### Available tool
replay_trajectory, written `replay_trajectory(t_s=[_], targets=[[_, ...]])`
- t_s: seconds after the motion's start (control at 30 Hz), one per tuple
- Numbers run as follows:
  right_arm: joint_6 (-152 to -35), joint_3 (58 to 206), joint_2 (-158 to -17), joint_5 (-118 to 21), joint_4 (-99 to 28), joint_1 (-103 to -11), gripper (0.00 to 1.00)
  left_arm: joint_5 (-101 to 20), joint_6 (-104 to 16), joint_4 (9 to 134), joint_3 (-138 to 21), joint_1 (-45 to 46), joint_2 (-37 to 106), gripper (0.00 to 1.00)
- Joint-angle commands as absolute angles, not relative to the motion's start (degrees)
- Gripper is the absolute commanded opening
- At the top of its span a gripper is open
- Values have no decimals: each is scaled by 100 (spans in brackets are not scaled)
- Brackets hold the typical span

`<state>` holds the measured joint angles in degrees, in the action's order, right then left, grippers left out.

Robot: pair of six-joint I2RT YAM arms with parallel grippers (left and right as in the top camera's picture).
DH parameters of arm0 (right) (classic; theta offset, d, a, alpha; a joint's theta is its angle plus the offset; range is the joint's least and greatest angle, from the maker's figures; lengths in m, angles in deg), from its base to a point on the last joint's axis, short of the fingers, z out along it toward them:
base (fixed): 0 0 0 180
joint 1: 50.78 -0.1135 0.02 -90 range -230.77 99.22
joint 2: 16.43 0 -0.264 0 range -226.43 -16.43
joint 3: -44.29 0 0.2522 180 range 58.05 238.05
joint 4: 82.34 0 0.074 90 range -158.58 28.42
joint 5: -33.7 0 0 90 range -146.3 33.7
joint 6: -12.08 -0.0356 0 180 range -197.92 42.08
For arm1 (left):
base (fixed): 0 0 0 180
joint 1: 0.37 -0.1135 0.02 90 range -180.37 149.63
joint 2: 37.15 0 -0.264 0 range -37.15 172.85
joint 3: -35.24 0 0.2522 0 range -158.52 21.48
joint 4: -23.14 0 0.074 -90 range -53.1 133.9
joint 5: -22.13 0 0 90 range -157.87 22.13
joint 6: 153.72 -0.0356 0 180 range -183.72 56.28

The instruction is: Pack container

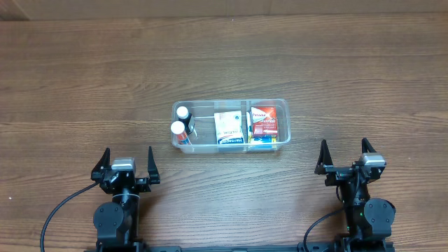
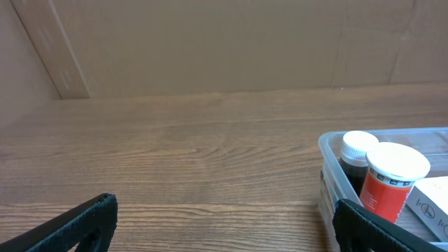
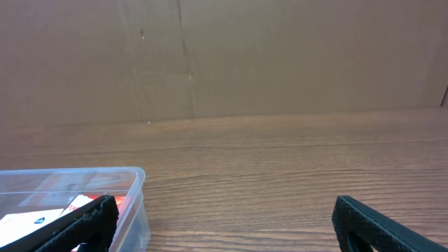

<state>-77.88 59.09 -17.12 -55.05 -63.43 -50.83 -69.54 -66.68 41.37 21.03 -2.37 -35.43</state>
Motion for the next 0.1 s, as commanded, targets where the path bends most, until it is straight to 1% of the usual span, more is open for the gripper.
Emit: replay_trajectory(t_s=[0.0,0.07], targets=[[-7766,5850,-1660,-5514,-6385,-5109,100,-6886,-6589,4122,2121,-270,-3613,100],[-7766,5850,-1660,-5514,-6385,-5109,100,-6886,-6589,4122,2121,-270,-3613,100]])
